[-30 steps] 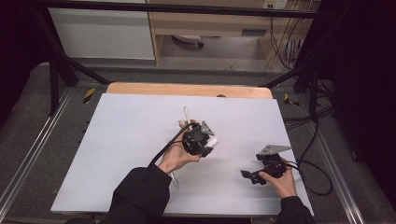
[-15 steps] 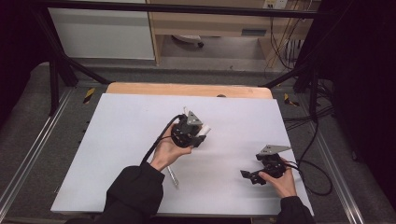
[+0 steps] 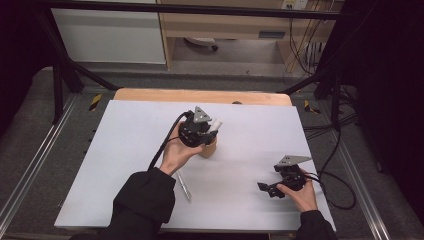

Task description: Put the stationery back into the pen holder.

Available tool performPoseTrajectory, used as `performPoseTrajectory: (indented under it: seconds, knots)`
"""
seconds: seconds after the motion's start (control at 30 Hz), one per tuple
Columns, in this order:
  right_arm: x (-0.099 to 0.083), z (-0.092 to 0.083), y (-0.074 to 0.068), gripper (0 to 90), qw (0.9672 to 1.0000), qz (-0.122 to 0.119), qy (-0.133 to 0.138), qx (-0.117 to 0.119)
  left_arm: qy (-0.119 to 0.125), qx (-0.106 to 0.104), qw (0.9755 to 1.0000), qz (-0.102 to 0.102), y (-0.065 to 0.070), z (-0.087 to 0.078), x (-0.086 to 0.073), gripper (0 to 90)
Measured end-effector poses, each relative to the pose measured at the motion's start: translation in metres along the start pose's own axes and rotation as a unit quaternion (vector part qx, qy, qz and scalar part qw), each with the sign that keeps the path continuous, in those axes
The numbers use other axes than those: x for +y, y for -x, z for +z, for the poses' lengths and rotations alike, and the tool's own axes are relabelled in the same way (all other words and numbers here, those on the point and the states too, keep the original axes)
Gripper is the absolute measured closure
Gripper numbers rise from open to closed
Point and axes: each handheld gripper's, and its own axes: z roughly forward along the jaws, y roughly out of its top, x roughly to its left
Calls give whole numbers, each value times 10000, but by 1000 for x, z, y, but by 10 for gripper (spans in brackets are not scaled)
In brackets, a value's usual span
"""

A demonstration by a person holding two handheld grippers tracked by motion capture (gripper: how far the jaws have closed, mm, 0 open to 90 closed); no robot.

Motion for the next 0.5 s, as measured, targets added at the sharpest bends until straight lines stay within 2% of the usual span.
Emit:
performPoseTrajectory:
  seconds: [0.33, 0.5]
  knots:
    - [0, 0, 0, 7, 10000, 9, -2, 4, 146, 176, 9996, -144, -10, 13, 1, 691]
    - [0, 0, 0, 7, 10000, 11, -4, 7, 168, 197, 9994, -209, -13, 23, -1, 692]
